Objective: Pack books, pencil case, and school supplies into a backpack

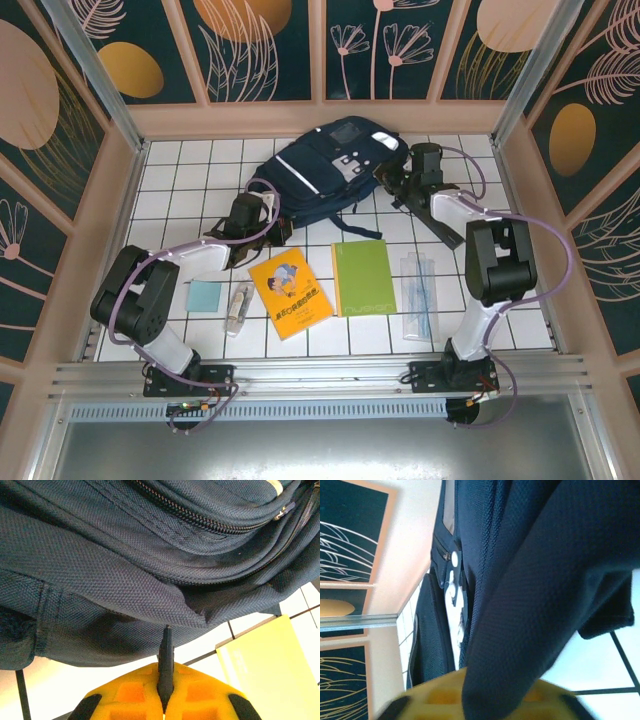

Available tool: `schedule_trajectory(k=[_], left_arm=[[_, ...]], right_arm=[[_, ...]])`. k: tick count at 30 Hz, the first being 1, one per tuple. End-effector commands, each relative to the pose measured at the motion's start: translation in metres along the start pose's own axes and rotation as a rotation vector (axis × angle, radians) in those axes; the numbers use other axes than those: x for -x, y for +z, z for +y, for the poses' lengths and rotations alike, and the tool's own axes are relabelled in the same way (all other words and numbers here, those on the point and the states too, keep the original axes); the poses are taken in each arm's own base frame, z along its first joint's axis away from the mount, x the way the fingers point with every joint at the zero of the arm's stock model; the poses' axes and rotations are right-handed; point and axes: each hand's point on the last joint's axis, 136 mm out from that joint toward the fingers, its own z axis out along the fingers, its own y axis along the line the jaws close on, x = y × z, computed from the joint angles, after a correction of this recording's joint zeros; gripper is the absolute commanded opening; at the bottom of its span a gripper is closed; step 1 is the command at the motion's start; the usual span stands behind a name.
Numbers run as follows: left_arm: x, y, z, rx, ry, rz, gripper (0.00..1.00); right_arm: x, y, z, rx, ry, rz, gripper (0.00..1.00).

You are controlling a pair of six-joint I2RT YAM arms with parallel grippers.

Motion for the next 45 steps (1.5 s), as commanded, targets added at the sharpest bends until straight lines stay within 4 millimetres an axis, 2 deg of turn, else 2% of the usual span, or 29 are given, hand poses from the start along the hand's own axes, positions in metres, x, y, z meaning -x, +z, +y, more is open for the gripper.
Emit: schedule_trajectory(k=[1,4,6,8,11,15,19,22,27,30,32,36,38,39,42,44,45], left_arm=[[0.013,0.002,-0.027,-0.081,0.003,-0.030,0.00],[0.013,0.006,-0.039,-0.105,-0.006,-0.031,0.00],[0.013,0.009,-0.044,-0.122,-0.012,-0.029,0.00],[0.012,0.013,-0.049,-0.136,-0.009,-0.023,0.00],[0.010,0.017,-0.054,-0.152,-0.012,-0.013,0.00],[0.008,0.020,-0.057,-0.169,-0.019,-0.001,0.00],[0.010,0.017,-0.067,-0.200,-0.023,0.003,0.00],[0.013,0.010,-0.078,-0.216,-0.012,-0.005,0.00],[0.017,-0.003,-0.087,-0.231,-0.011,-0.029,0.00],[0.013,-0.005,-0.088,-0.241,-0.018,-0.025,0.00],[0.012,-0.007,-0.089,-0.249,-0.022,-0.025,0.00],[0.013,-0.008,-0.086,-0.239,-0.030,-0.041,0.00],[0.012,-0.005,-0.083,-0.226,-0.040,-0.040,0.00],[0.011,-0.004,-0.080,-0.214,-0.042,-0.040,0.00],[0.011,0.000,-0.064,-0.139,-0.048,-0.052,0.00],[0.013,0.000,-0.051,-0.084,-0.058,-0.069,0.00],[0.014,0.000,-0.042,-0.055,-0.073,-0.072,0.00]], right_arm=[[0.021,-0.002,0.020,0.058,-0.035,-0.056,0.61],[0.006,-0.011,0.002,0.008,-0.004,-0.034,0.87],[-0.008,-0.019,-0.010,-0.027,0.011,-0.011,0.97],[-0.027,-0.031,-0.023,-0.058,0.032,0.016,0.98],[-0.057,-0.046,-0.029,-0.062,0.066,0.046,0.99],[-0.103,-0.051,-0.016,-0.044,0.090,0.104,0.99],[-0.146,-0.042,-0.001,0.022,0.177,0.182,0.98],[-0.170,-0.028,0.014,0.100,0.256,0.232,0.94],[-0.180,0.001,0.026,0.160,0.371,0.214,0.91],[-0.180,0.020,0.024,0.153,0.425,0.183,0.84],[-0.176,0.029,0.022,0.154,0.447,0.158,0.73],[-0.166,0.032,0.018,0.163,0.468,0.104,0.22],[-0.163,0.029,0.020,0.158,0.438,0.089,0.04],[-0.162,0.028,0.017,0.145,0.423,0.082,0.00],[-0.154,0.020,0.012,0.142,0.397,0.071,0.00],[-0.156,0.015,0.013,0.144,0.369,0.085,0.00],[-0.148,0.012,0.010,0.138,0.362,0.073,0.00]])
